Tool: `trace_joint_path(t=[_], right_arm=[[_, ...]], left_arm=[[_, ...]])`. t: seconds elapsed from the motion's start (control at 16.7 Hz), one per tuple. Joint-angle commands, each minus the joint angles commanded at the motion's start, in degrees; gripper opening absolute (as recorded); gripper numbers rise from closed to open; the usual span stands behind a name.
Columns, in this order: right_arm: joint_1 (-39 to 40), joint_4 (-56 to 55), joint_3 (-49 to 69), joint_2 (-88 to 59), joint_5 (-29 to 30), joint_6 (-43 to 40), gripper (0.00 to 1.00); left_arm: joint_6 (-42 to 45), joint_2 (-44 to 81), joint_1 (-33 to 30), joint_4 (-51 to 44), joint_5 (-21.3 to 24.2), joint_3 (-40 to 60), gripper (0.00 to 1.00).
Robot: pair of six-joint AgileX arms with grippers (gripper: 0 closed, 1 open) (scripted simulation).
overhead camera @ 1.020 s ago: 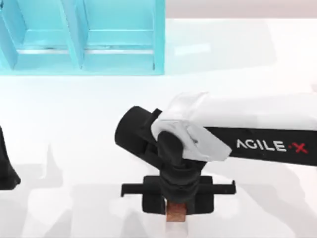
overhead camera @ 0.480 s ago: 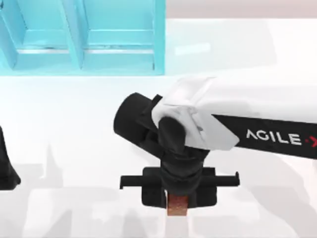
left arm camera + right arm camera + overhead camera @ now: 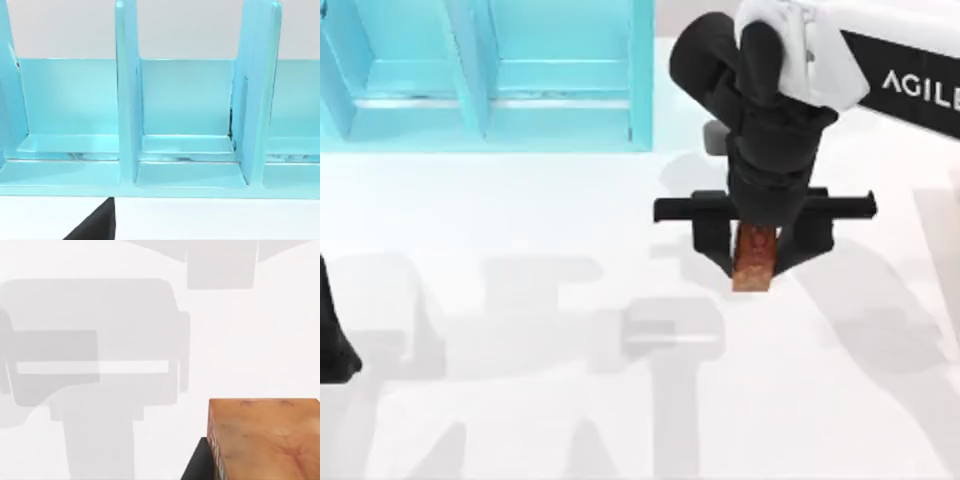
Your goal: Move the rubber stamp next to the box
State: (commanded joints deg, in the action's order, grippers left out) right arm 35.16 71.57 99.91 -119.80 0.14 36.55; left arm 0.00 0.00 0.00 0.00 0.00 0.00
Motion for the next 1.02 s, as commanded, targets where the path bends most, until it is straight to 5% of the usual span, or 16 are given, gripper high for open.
trace_joint_path(t=[0.48, 1.02], right_arm=[[-29.03, 14.70, 21.43, -6.08, 0.17, -29.30, 0.00], [-31.67, 13.83, 24.78, -5.97, -0.89, -32.22, 0.00]], left_arm=[[0.00, 0.00, 0.00, 0.00, 0.00, 0.00, 1.00], [0.00, 0.00, 0.00, 0.00, 0.00, 0.00, 1.00]])
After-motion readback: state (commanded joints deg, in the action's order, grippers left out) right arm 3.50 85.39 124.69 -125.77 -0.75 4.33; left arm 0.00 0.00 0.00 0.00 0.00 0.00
